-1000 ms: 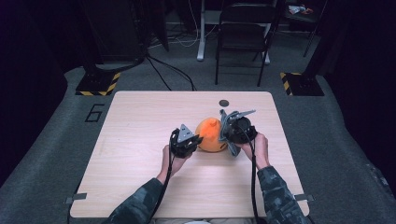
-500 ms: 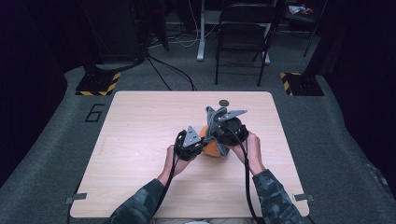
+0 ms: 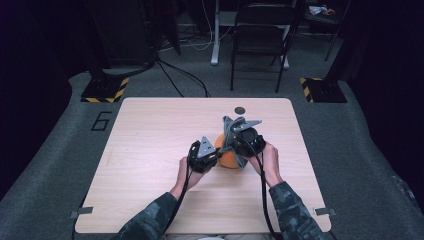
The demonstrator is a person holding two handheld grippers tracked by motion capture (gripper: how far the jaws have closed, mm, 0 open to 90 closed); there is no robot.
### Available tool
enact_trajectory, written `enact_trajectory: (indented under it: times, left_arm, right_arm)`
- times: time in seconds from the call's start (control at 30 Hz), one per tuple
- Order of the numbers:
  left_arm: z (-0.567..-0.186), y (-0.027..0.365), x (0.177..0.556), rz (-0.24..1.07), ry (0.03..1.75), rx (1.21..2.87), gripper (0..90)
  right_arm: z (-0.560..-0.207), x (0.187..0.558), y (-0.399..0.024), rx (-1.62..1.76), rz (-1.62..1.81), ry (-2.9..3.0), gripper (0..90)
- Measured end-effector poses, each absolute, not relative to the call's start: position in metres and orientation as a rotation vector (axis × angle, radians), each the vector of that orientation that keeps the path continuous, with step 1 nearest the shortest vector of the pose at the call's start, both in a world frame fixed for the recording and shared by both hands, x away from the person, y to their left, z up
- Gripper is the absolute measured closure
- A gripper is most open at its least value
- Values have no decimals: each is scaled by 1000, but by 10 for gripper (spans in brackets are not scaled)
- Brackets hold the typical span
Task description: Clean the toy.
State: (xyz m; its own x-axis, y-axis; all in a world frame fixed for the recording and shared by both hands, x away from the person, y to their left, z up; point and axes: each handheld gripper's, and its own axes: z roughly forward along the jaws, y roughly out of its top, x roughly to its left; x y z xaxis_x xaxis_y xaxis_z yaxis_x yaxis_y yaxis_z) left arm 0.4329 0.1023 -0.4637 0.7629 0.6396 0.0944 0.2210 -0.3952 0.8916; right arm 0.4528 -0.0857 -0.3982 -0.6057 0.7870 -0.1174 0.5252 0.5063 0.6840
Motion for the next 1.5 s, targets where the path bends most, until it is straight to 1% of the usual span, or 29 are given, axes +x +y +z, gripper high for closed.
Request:
enact_trajectory:
  times: [0.13, 0.23, 0.4, 0.43, 0.5, 0.6, 0.63, 0.73, 0.87, 0.9, 0.93, 1.03, 1.13, 1.3, 1.33, 1.5]
  left_arm:
    - [-462, 102, 431, 538, 628, 1947, 828]
    - [-462, 99, 428, 557, 601, 1971, 837]
    - [-462, 100, 429, 545, 598, 1965, 840]
    - [-462, 100, 429, 546, 600, 1965, 839]
    - [-463, 100, 430, 544, 607, 1955, 839]
    - [-463, 102, 431, 538, 616, 1954, 838]
    - [-463, 103, 431, 532, 617, 1952, 838]
    - [-463, 103, 432, 525, 618, 1953, 837]
    - [-463, 103, 432, 531, 616, 1952, 836]
    - [-463, 103, 432, 524, 615, 1958, 835]
    - [-463, 103, 432, 523, 613, 1958, 835]
    - [-462, 103, 431, 524, 606, 1964, 834]
    - [-463, 102, 431, 527, 601, 1965, 835]
    - [-463, 101, 431, 519, 596, 1962, 835]
    - [-463, 101, 431, 521, 598, 1962, 835]
    - [-463, 102, 432, 518, 599, 1965, 834]
  right_arm:
    - [-386, 441, -75, 1012, 908, 2348, 710]
    - [-396, 442, -66, 1004, 831, 2362, 711]
    - [-399, 451, -81, 1070, 851, 2324, 717]
    - [-399, 456, -90, 1104, 829, 2291, 718]
    - [-400, 458, -94, 1138, 834, 2275, 718]
    - [-405, 464, -107, 1191, 756, 2215, 716]
    - [-407, 469, -116, 1225, 769, 2219, 716]
    - [-404, 468, -119, 1228, 790, 2222, 714]
    - [-391, 457, -105, 1154, 877, 2276, 711]
    - [-387, 448, -91, 1073, 916, 2332, 709]
    - [-387, 448, -91, 1073, 916, 2332, 709]
    - [-390, 440, -73, 1028, 920, 2402, 708]
    - [-399, 442, -66, 992, 871, 2413, 709]
    - [-401, 454, -84, 1079, 896, 2358, 711]
    - [-402, 457, -92, 1102, 858, 2319, 711]
    - [-405, 462, -102, 1152, 836, 2277, 709]
